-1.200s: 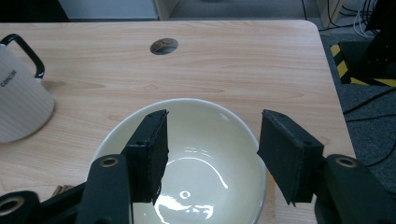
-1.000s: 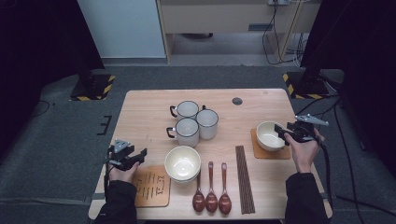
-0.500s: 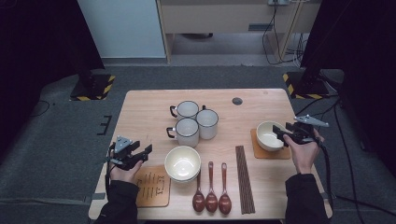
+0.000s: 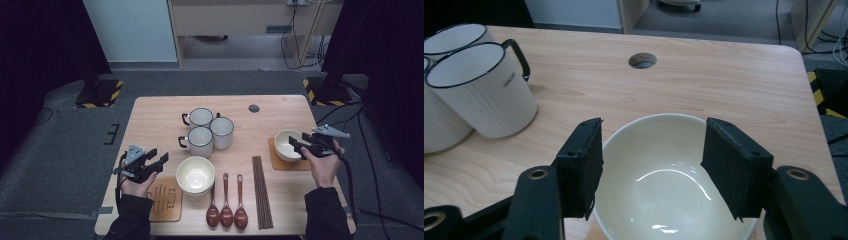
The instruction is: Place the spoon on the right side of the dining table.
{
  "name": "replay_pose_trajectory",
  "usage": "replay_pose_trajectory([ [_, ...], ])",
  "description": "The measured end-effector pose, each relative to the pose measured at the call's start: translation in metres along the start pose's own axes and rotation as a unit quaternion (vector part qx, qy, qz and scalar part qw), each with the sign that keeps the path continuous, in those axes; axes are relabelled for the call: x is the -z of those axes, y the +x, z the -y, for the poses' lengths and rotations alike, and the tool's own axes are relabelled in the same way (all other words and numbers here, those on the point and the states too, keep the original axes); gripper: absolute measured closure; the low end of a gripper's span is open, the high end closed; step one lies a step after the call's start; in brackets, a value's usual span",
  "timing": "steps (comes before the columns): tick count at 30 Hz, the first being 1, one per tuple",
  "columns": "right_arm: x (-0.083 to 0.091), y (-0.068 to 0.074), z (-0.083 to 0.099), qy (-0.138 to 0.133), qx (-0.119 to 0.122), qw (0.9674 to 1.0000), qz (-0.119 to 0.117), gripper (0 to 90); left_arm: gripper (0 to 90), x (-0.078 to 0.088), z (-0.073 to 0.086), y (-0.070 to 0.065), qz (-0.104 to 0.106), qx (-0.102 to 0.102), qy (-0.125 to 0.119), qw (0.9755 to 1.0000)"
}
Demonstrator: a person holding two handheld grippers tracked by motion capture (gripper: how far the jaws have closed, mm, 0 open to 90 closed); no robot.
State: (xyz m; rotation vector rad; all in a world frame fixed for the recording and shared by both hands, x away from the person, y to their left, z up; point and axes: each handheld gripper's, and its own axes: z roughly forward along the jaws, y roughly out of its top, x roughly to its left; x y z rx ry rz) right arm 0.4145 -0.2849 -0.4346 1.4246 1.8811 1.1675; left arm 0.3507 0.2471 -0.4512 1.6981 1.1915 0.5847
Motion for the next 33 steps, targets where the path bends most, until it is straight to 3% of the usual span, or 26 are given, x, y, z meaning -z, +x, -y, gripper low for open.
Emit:
replay_pose_trajectory([
  [18,0.009,0.026,-0.003,-0.009,0.022,0.9986,-0.047,49.0,54.8,0.004,-0.012,-0.036,0.048,-0.029,-0.011,0.9983],
  [33,0.02,0.038,0.004,-0.01,0.035,0.9967,-0.072,50.8,60.0,0.0,-0.016,-0.066,0.092,-0.054,-0.004,0.9943],
])
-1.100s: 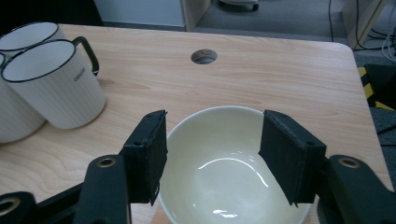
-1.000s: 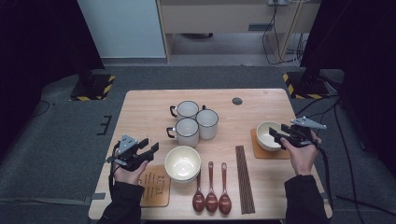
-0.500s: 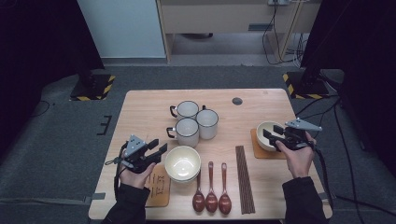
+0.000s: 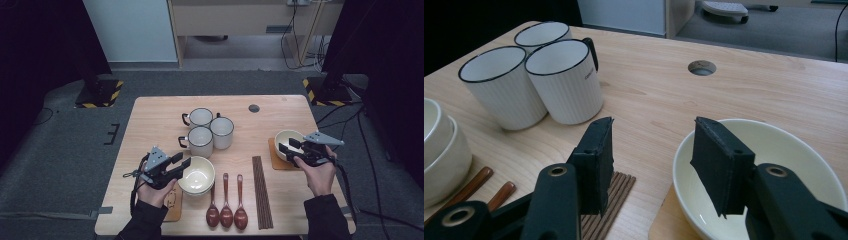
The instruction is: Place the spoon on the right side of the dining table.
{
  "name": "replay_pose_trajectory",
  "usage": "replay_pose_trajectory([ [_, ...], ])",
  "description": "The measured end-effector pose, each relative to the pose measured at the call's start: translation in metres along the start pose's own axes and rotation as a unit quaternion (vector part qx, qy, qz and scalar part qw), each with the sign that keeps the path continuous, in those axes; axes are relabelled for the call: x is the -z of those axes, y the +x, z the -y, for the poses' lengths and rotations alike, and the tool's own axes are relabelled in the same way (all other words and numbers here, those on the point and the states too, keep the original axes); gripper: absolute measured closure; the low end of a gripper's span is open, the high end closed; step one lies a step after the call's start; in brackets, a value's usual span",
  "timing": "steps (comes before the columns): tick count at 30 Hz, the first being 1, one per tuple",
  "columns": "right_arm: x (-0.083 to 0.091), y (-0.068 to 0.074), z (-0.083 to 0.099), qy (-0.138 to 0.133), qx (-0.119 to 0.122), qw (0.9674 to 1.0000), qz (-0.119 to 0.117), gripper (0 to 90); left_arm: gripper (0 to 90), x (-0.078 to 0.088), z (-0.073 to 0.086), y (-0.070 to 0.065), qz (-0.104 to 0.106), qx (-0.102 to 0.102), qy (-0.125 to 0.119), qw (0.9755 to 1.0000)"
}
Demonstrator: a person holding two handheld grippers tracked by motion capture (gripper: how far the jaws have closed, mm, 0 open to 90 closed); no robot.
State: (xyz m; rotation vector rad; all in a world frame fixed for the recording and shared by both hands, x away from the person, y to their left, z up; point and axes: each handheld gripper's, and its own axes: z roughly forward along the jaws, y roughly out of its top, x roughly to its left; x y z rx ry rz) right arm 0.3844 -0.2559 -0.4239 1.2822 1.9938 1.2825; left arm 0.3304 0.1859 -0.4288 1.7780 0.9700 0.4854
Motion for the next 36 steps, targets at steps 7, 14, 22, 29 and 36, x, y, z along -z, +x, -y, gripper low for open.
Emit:
replay_pose_trajectory([
  [7,0.002,0.006,0.004,0.004,0.008,0.9999,-0.009,52.9,59.9,-0.007,0.002,-0.012,0.014,-0.01,0.01,0.9998],
  [14,0.003,0.011,0.009,0.011,0.015,0.9997,-0.015,53.3,59.1,-0.015,0.003,-0.026,0.028,-0.021,0.016,0.9993],
  [22,0.003,0.015,0.014,0.014,0.02,0.9995,-0.019,54.0,58.9,-0.022,0.006,-0.037,0.043,-0.029,0.024,0.9984],
  [29,0.003,0.021,0.017,0.013,0.021,0.9992,-0.031,54.3,58.7,-0.027,0.008,-0.047,0.055,-0.036,0.03,0.9974],
  [36,0.003,0.027,0.02,0.014,0.026,0.9987,-0.041,54.5,58.2,-0.031,0.011,-0.057,0.067,-0.043,0.036,0.9962],
])
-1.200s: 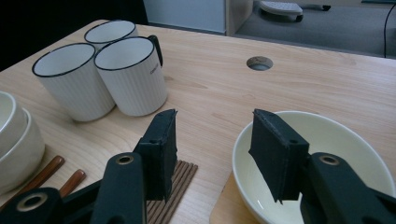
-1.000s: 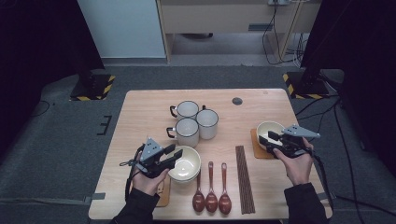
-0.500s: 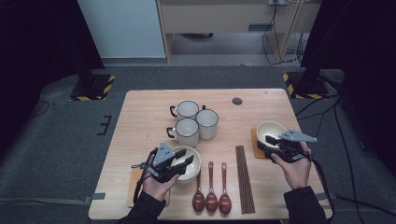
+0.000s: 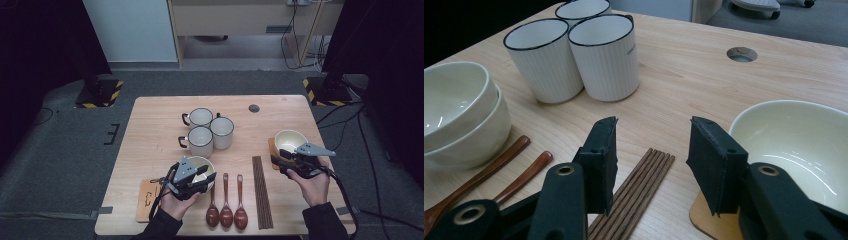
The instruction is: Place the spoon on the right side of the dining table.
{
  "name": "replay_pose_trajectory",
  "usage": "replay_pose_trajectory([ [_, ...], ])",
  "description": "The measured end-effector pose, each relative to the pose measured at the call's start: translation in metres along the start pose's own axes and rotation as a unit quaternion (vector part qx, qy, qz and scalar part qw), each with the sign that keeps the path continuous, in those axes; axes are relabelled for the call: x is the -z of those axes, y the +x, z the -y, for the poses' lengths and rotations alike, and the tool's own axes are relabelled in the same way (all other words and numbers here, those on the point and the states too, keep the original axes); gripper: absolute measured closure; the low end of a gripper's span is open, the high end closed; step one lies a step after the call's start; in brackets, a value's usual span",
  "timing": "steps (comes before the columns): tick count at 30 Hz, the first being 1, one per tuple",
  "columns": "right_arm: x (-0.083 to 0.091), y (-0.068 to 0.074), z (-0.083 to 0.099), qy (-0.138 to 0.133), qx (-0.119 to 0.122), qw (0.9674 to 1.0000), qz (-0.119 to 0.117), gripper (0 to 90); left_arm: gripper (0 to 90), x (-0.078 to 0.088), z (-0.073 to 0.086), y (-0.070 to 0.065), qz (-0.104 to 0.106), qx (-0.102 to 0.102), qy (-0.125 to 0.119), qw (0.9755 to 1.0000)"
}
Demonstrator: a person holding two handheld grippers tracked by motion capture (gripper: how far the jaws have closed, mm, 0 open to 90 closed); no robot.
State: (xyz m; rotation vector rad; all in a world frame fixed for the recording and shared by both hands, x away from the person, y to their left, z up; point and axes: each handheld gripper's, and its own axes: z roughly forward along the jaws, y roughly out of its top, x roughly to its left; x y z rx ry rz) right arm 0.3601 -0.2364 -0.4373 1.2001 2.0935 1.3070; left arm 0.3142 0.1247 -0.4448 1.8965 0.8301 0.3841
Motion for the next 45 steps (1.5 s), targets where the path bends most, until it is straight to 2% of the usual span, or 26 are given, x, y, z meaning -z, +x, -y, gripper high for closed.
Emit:
replay_pose_trajectory([
  [14,-0.005,0.007,0.009,0.007,0.001,0.9999,-0.01,53.9,58.1,-0.011,0.006,-0.022,0.026,-0.02,0.015,0.9993],
  [23,-0.006,0.011,0.012,0.01,0.002,0.9998,-0.019,52.3,58.4,-0.017,0.011,-0.03,0.036,-0.024,0.028,0.9987],
  [45,-0.015,0.022,0.017,0.015,0.003,0.9992,-0.037,47.1,55.6,-0.03,0.027,-0.052,0.064,-0.041,0.059,0.9953],
])
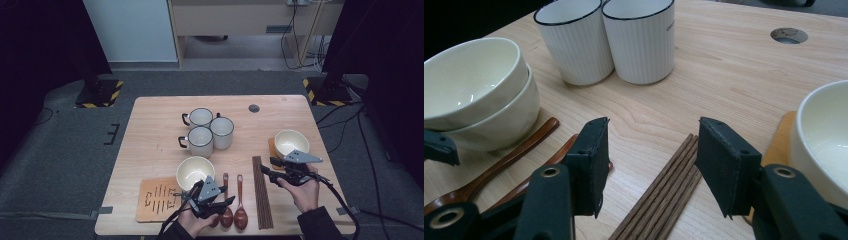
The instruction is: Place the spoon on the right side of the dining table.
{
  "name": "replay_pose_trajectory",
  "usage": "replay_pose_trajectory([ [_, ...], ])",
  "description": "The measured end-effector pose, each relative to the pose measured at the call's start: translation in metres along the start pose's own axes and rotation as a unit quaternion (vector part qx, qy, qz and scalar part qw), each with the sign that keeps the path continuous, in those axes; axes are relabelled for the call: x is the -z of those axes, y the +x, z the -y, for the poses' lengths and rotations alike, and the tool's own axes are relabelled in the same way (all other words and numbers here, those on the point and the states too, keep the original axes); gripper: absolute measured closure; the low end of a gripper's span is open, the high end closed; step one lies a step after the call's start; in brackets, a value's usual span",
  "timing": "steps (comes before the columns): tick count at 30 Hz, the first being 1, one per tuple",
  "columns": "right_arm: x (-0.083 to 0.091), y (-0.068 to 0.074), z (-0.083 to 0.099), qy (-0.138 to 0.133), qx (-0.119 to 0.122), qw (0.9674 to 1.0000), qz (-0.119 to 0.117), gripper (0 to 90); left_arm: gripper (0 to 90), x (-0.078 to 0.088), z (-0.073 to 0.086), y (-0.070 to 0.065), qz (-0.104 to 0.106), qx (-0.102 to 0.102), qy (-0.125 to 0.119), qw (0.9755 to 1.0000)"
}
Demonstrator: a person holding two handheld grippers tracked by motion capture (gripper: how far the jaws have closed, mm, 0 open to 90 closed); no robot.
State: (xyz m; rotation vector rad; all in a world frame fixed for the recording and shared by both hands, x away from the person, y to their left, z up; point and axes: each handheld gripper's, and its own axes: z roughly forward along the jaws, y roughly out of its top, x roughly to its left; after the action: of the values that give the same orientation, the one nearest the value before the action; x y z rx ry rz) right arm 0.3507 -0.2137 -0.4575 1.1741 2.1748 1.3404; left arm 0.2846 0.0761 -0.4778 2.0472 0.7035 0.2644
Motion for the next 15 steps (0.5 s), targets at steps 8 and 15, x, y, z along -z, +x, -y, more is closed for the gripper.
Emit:
replay_pose_trajectory([
  [8,-0.003,0.004,0.001,0.005,0.001,1.0,-0.007,46.3,54.0,-0.007,0.004,-0.006,0.01,-0.004,0.012,0.9999],
  [15,-0.008,0.008,0.003,0.009,-0.001,0.9999,-0.014,45.0,51.6,-0.013,0.009,-0.009,0.02,-0.009,0.024,0.9995],
])
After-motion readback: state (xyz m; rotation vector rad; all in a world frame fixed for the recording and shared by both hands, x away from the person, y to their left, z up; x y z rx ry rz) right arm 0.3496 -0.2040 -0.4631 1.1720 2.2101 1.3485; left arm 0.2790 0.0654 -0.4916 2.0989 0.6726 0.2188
